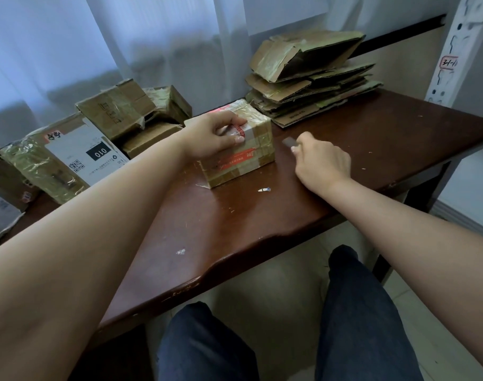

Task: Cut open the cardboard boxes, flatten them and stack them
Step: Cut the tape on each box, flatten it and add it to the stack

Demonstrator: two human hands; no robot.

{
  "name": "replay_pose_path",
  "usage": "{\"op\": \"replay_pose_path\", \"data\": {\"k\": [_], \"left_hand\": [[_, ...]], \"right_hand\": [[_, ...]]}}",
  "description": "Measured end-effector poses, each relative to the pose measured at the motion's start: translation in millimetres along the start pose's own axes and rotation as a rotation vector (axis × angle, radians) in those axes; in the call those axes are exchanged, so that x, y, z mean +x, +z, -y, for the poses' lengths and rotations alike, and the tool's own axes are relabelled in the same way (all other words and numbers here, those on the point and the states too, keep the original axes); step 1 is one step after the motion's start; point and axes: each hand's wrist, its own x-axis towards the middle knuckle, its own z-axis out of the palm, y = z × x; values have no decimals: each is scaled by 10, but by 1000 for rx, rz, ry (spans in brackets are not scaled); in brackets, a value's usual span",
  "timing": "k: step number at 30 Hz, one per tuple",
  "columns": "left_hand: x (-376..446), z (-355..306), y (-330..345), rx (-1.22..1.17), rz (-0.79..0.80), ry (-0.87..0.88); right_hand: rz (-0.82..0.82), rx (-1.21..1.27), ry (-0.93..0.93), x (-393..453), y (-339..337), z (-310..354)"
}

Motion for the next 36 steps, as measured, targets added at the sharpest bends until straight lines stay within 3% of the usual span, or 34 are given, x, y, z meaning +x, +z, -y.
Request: {"op": "replay_pose_path", "data": {"k": [3,6,8,10,15,19,23,26,36], "left_hand": [[93,-206,69,-21,-35,-111],[184,-397,104,-370,-50,-318],[190,-450,41,-443,-69,-322],[116,-425,-70,-340,-42,-223],[-178,-193,-180,63,262,-85],[-243,-131,-31,338,19,17],[-254,-259,106,682,-158,-63],[-259,-375,214,748,-255,-81],[-196,-566,378,844,-330,-91]], "right_hand": [[-59,85,60,-11,-22,-34],[-69,109,69,-38,-24,-31],[-65,120,85,-46,-37,-44],[-63,119,91,-56,-58,-70],[-71,129,63,-89,-75,-84],[-67,170,14,-121,-83,-67],[-118,196,-51,-192,-109,-85],[-126,206,-81,-243,-126,-86],[-131,222,-124,-231,-98,-89]]}}
